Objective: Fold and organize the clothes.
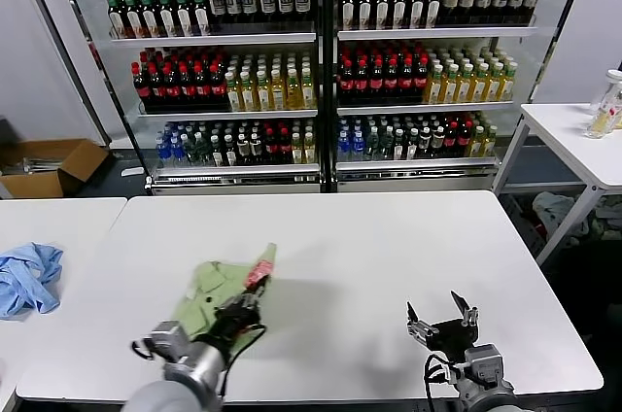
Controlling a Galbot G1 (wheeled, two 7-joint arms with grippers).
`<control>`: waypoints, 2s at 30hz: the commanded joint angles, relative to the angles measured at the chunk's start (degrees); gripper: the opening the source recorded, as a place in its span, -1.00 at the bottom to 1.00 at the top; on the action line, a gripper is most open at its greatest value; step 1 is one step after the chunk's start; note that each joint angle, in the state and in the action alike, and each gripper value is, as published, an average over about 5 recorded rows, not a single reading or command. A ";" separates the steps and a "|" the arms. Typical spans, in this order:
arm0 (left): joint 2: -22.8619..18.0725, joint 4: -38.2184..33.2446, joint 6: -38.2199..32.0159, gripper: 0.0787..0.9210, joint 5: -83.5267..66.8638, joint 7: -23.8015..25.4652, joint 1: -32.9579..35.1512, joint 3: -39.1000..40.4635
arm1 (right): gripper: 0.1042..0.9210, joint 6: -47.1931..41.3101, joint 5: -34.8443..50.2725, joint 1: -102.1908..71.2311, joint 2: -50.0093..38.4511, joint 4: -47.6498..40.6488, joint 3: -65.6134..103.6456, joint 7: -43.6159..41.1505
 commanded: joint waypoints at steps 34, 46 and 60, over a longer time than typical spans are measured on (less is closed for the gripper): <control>3.29 1.40 -18.42 0.76 24.40 10.23 8.84 -14.93 | 0.76 -1.96 25.25 35.21 10.76 -29.08 -29.62 5.31; 2.82 2.46 -18.08 0.77 24.41 10.22 7.65 -14.55 | 0.69 -1.98 28.07 34.43 10.40 -30.21 -29.14 6.65; 3.28 4.95 -20.59 0.77 26.36 10.16 6.06 -13.98 | -0.31 -1.76 25.64 31.83 8.68 -23.49 -26.09 4.56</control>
